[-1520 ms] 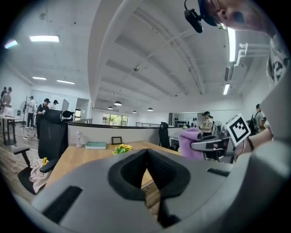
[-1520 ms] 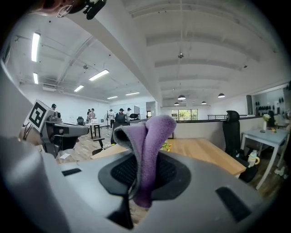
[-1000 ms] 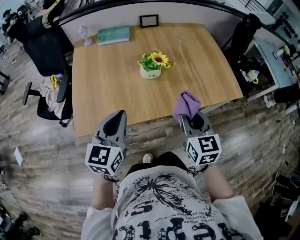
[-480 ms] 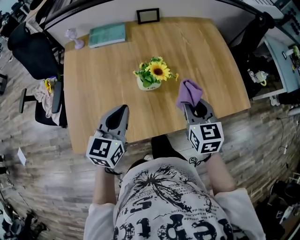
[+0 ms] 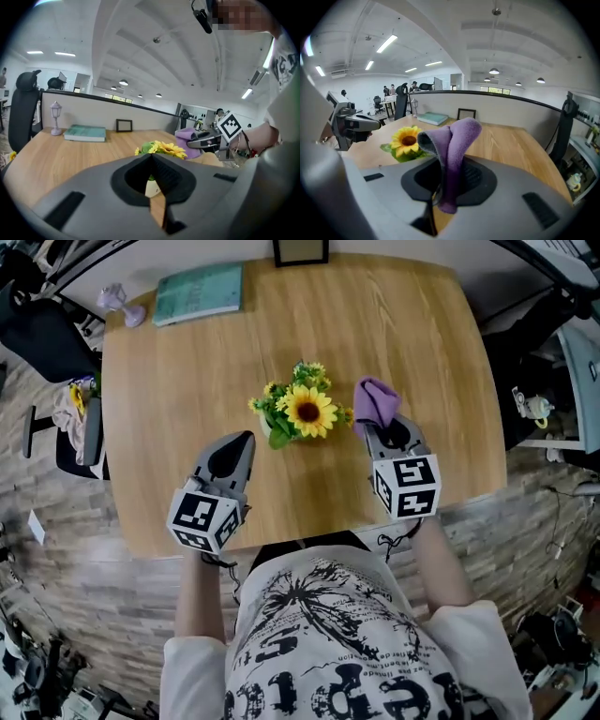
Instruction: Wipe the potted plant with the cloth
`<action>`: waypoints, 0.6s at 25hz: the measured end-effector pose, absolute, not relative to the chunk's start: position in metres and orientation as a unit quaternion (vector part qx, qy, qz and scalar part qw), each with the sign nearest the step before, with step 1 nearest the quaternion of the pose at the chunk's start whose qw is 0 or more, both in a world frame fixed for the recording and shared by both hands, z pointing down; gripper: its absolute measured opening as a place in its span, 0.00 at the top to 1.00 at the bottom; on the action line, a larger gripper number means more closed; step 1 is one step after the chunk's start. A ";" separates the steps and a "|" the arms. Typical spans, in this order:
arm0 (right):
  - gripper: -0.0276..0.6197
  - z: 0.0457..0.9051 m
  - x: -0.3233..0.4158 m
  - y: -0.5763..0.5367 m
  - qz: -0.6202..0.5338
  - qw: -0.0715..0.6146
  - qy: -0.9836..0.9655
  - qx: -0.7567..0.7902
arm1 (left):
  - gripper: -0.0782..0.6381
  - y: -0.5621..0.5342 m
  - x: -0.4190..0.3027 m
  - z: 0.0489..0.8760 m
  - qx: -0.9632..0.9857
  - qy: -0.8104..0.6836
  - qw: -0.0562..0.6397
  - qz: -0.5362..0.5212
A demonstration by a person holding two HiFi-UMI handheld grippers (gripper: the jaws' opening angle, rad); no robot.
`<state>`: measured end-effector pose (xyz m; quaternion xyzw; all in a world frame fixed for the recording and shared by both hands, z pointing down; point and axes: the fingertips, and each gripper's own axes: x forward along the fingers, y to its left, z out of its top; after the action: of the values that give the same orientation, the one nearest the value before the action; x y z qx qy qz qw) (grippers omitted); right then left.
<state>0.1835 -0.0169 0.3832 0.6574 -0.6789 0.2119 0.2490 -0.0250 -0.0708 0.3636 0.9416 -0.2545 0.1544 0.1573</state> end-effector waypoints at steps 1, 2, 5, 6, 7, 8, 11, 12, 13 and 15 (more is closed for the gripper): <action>0.85 0.393 0.187 -0.024 0.215 0.258 -0.681 0.651 | 0.89 -0.076 -0.021 0.372 0.940 -0.253 0.163 0.159; 0.85 0.403 0.189 -0.030 0.218 0.267 -0.683 0.645 | 0.89 -0.080 -0.018 0.380 0.939 -0.251 0.168 0.163; 0.85 0.433 0.192 -0.044 0.228 0.291 -0.687 0.626 | 0.89 -0.088 -0.009 0.403 0.938 -0.242 0.180 0.172; 0.85 0.442 0.191 -0.046 0.232 0.299 -0.688 0.619 | 0.89 -0.090 -0.007 0.408 0.938 -0.237 0.183 0.173; 0.85 0.451 0.190 -0.048 0.236 0.307 -0.689 0.612 | 0.89 -0.090 -0.005 0.413 0.939 -0.231 0.185 0.173; 0.85 0.460 0.189 -0.050 0.241 0.313 -0.691 0.605 | 0.89 -0.090 -0.002 0.416 0.941 -0.224 0.185 0.172; 0.85 0.479 0.180 -0.053 0.258 0.323 -0.697 0.586 | 0.89 -0.086 0.006 0.423 0.948 -0.198 0.183 0.168; 0.85 0.483 0.177 -0.053 0.264 0.323 -0.699 0.581 | 0.89 -0.085 0.009 0.425 0.950 -0.190 0.182 0.170; 0.85 0.486 0.174 -0.054 0.269 0.323 -0.701 0.577 | 0.89 -0.084 0.011 0.427 0.951 -0.184 0.181 0.173; 0.85 0.490 0.168 -0.056 0.275 0.322 -0.703 0.571 | 0.89 -0.082 0.013 0.434 0.951 -0.174 0.177 0.185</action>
<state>0.1676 -0.0560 0.4902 0.5714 -0.7030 0.2748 0.3223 0.0133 -0.0825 0.4341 0.9507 -0.1744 0.1854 0.1773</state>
